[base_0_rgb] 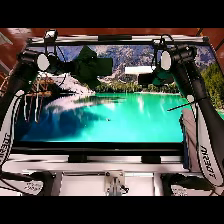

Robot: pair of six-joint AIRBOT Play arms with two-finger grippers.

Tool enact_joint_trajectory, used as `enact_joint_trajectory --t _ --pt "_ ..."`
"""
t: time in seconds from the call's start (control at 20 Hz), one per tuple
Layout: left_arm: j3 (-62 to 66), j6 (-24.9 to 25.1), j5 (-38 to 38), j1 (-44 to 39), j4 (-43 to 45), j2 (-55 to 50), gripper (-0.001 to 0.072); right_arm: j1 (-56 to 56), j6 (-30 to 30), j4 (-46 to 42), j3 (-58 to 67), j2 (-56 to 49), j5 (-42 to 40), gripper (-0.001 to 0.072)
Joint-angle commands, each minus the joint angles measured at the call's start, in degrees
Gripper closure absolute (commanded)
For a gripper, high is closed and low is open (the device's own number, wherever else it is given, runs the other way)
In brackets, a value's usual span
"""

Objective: Fold the shirts.

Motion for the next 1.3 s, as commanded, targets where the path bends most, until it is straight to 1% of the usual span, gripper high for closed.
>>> enact_joint_trajectory --t 0.0,0.05,0.15,0.2,0.25,0.3,0.45,0.75,0.8,0.85,0.9,0.95,1.0,1.05,1.1,1.15,1.25 --pt "1.1 -3.4 8.0 4.2 -1.6 -6.8 0.0004 0.0 0.3 0.0 0.0 0.0 -0.1 0.0127" --pt "2.5 -2.7 7.2 5.8 -4.7 -9.7 0.0003 0.0 0.7 0.0 0.0 0.0 -0.2 0.0127" --pt "5.6 1.3 6.6 8.9 -14.4 -15.8 -0.0004 0.0 1.1 0.1 0.0 -0.3 -0.2 0.0127" --pt "6.7 3.8 7.1 9.8 -19.1 -18.5 -0.0003 0.1 1.2 0.3 0.0 -0.6 -0.1 0.0127" --pt "7.7 5.2 8.5 10.4 -22.7 -21.0 -0.0003 0.1 1.3 0.5 0.0 -0.9 0.0 0.0127" --pt "8.5 5.2 10.4 10.7 -24.8 -23.1 -0.0003 0.1 1.3 1.0 0.0 -1.2 0.2 0.0127" --pt "10.6 7.1 12.4 10.5 -26.6 -27.3 -0.0003 0.2 1.3 2.6 -0.2 -2.0 1.0 0.0127" --pt "10.8 7.3 18.6 9.8 -29.0 -30.9 0.0004 0.2 1.3 3.6 -0.2 -2.1 1.4 0.0127" --pt "10.8 7.3 20.0 9.4 -29.1 -31.3 0.0056 0.2 1.3 3.6 -0.2 -2.1 1.4 0.0127" --pt "10.8 7.3 21.2 9.1 -29.5 -31.6 0.0156 0.2 1.3 3.6 -0.2 -2.1 1.4 0.0127" --pt "10.8 7.3 22.1 9.0 -30.6 -31.9 0.0216 0.2 1.3 3.6 -0.2 -2.1 1.4 0.0127" --pt "10.8 7.3 23.0 8.7 -31.5 -31.9 0.0227 0.2 1.3 3.6 -0.2 -2.1 1.5 0.0127" --pt "10.9 7.3 23.7 8.5 -31.5 -31.8 0.0350 0.2 1.3 3.6 -0.2 -2.1 1.5 0.0127" --pt "11.3 7.3 23.6 8.5 -31.5 -31.8 0.0544 0.2 1.3 3.6 -0.2 -2.1 1.6 0.0127" --pt "12.2 7.3 22.4 8.5 -31.5 -31.7 0.0670 0.2 1.3 3.5 -0.2 -2.1 1.7 0.0127" --pt "13.3 7.6 20.3 8.7 -31.5 -31.4 0.0670 0.2 1.3 3.5 -0.2 -2.1 1.9 0.0127" --pt "14.6 12.3 17.6 8.4 -31.4 -29.4 0.0671 0.2 1.3 3.7 -0.2 -2.1 2.2 0.0127"
